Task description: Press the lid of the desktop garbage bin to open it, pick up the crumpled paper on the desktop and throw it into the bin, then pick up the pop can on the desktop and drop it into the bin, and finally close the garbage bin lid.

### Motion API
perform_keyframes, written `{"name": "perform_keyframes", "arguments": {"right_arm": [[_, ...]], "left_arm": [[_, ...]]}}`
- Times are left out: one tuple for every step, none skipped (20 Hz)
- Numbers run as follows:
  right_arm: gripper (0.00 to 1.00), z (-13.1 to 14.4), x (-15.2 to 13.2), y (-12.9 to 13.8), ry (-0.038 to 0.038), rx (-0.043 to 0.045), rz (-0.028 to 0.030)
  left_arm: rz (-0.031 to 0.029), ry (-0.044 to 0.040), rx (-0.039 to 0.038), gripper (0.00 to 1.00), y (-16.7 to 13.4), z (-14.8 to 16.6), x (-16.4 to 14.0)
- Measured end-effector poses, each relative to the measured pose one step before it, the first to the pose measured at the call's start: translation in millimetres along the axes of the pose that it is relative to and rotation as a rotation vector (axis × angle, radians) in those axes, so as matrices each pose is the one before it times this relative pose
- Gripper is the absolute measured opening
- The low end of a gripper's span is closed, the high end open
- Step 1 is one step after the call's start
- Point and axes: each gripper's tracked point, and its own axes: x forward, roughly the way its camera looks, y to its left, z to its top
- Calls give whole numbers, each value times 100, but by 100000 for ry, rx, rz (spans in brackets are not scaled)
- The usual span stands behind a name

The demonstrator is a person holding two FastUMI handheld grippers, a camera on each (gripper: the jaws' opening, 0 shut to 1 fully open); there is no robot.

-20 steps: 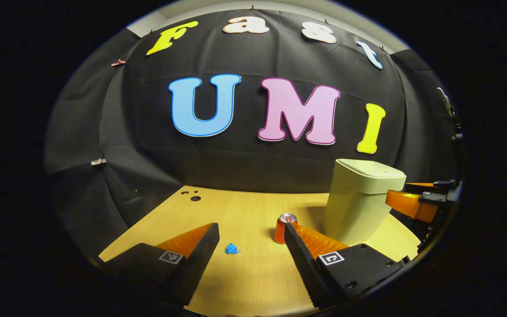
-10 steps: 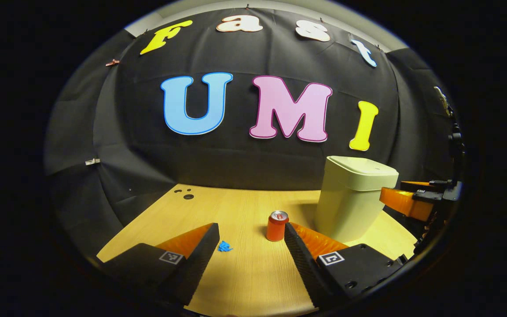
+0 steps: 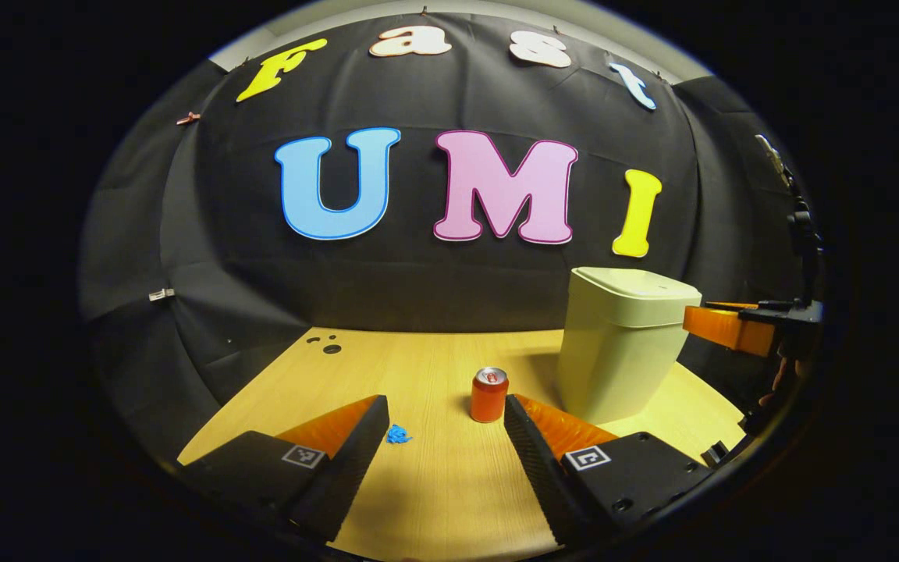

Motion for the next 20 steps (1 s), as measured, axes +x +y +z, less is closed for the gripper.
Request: {"name": "perform_keyframes", "arguments": {"right_arm": [[47,98,48,85,8,-243,553],[39,112,26,99,57,-47,526],[34,70,-30,15,55,-23,108],[28,164,187,24,17,96,46],[15,3,79,-39,226,184,20],[16,-53,144,161,377,341,724],[11,-110,78,64,611,434,376],[3,-206,121,18,1146,230,68],[3,-120,5,129,617,-14,400],[3,-4,69,123,691,-13,374],[2,131,99,203,479,274,873],[7,153,-276,293,201,179,900],[5,201,-46,11,209,299,-291],[5,391,-53,-87,19,902,-851],[5,388,-84,24,-269,284,-750],[5,442,-62,51,-357,167,-177],[5,499,-51,185,-277,377,345],[2,642,16,10,-533,420,344],[5,455,99,-126,-268,-261,-62],[3,462,215,-182,40,-467,108]], "left_arm": [[86,149,-14,96,-4,-124,-11],[185,51,64,96,52,-55,-15],[364,125,70,96,139,-99,-59],[248,146,-83,96,163,-26,-60],[181,263,-182,96,71,-104,-122],[231,155,-72,96,94,-166,1],[177,-43,-34,96,162,124,-130],[146,-234,109,96,114,-10,-81],[151,-508,387,96,185,168,-93],[158,-688,529,96,199,88,-70],[-183,-1225,526,96,352,212,-123],[-743,-814,221,96,119,53,-154],[-895,-638,16,96,184,188,-188],[-1574,-844,22,96,79,-100,-258],[-1295,-133,308,96,170,-113,-240],[-781,125,344,96,98,-87,-149],[-515,34,535,96,136,-36,-173],[-30,-138,716,95,192,8,-94],[482,-140,371,95,269,-52,-50],[608,153,-270,96,218,38,86]]}}
